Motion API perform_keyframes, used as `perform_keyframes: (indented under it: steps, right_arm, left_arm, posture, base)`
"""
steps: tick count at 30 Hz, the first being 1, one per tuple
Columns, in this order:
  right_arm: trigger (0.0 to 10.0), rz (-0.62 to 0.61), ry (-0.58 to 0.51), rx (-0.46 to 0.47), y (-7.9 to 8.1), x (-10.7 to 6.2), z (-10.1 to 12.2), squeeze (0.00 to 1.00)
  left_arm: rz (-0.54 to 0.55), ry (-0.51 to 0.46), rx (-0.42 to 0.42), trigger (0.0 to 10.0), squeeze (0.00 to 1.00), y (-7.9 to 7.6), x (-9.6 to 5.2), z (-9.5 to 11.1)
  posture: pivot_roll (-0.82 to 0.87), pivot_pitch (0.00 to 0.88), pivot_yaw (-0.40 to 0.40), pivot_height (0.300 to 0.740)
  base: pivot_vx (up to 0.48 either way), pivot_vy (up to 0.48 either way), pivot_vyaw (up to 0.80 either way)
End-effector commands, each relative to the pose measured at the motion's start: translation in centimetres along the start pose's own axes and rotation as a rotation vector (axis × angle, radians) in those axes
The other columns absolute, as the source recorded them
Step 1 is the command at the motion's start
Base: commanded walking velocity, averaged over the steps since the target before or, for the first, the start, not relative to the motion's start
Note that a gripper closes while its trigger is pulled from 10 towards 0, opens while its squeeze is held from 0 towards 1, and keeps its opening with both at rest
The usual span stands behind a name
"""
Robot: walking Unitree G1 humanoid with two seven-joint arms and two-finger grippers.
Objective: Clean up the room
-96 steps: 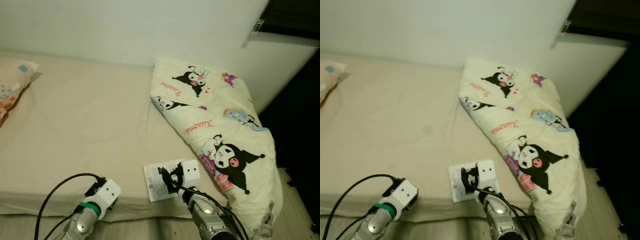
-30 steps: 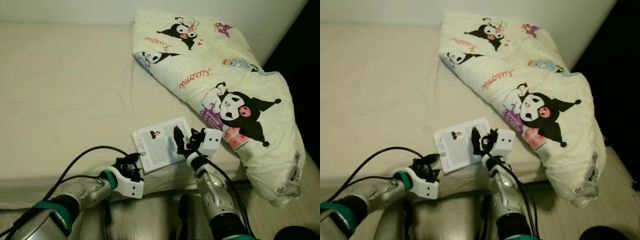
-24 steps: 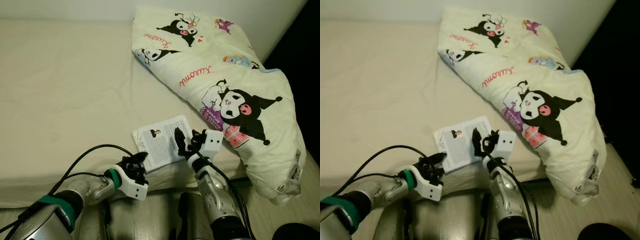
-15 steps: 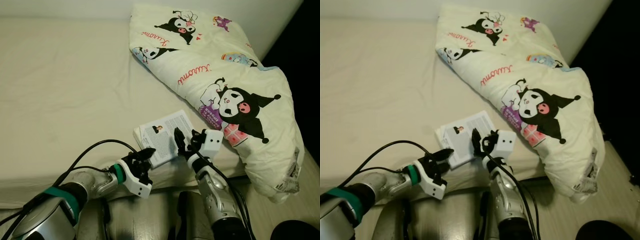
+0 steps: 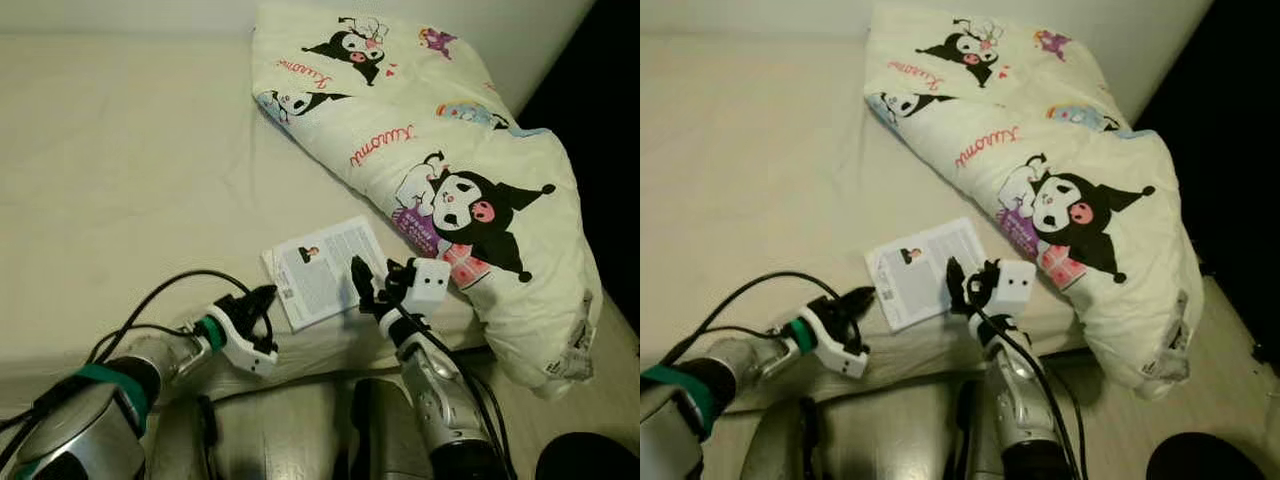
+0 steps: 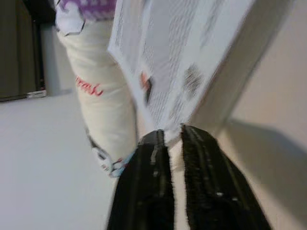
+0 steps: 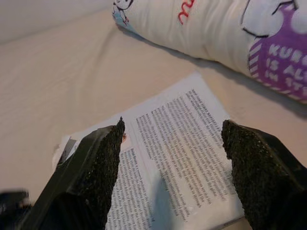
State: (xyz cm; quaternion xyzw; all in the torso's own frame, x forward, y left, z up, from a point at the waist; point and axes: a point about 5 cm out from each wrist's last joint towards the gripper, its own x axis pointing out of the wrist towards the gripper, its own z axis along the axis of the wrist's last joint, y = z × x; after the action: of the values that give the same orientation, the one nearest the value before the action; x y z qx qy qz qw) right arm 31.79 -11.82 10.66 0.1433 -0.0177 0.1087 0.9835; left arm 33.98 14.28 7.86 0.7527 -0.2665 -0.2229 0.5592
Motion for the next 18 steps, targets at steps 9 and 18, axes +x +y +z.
perform_keyframes:
  steps: [9, 18]
  right_arm:
    - [10.0, -0.013, 0.032, 0.003, 0.2, -0.5, -0.8, 0.0]
    - [10.0, -0.041, 0.058, -0.001, -0.5, -1.4, -1.6, 0.0]
  left_arm:
    - [0.019, 0.036, -0.092, 0.0, 0.0, 1.3, 0.6, -1.0]
    - [0.178, 0.012, -0.654, 10.0, 0.65, 3.8, 1.6, 1.1]
  posture:
    - [-0.09, 0.137, -0.04, 0.551]
    - [-0.04, 0.145, -0.034, 0.551]
  base:
    - [0.0, 0.0, 0.0]
    - [0.0, 0.0, 0.0]
